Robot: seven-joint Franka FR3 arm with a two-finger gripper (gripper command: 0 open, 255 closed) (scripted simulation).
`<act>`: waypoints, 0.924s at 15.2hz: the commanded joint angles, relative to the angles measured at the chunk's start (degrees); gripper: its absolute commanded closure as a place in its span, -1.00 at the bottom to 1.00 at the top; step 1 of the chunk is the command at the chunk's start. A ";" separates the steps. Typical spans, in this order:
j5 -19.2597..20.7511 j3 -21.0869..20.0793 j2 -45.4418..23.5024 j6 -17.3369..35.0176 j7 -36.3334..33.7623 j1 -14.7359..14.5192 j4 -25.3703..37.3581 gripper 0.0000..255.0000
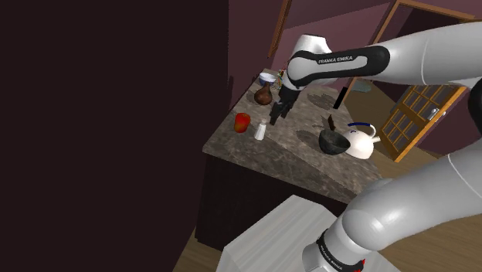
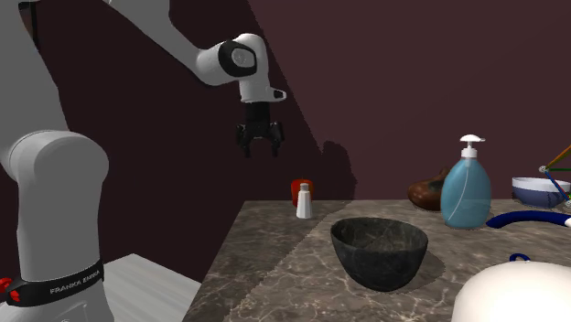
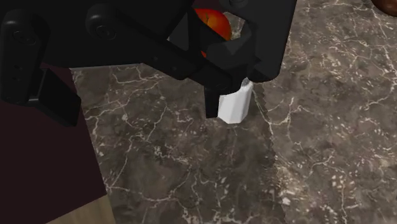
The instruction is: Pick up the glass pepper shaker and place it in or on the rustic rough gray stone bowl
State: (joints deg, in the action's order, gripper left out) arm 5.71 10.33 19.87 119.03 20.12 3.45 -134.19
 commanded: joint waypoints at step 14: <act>-8.12 4.54 -26.43 16.78 10.82 1.40 14.65 -1.00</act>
State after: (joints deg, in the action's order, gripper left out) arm -1.99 14.85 -5.63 135.06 30.52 4.71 -119.78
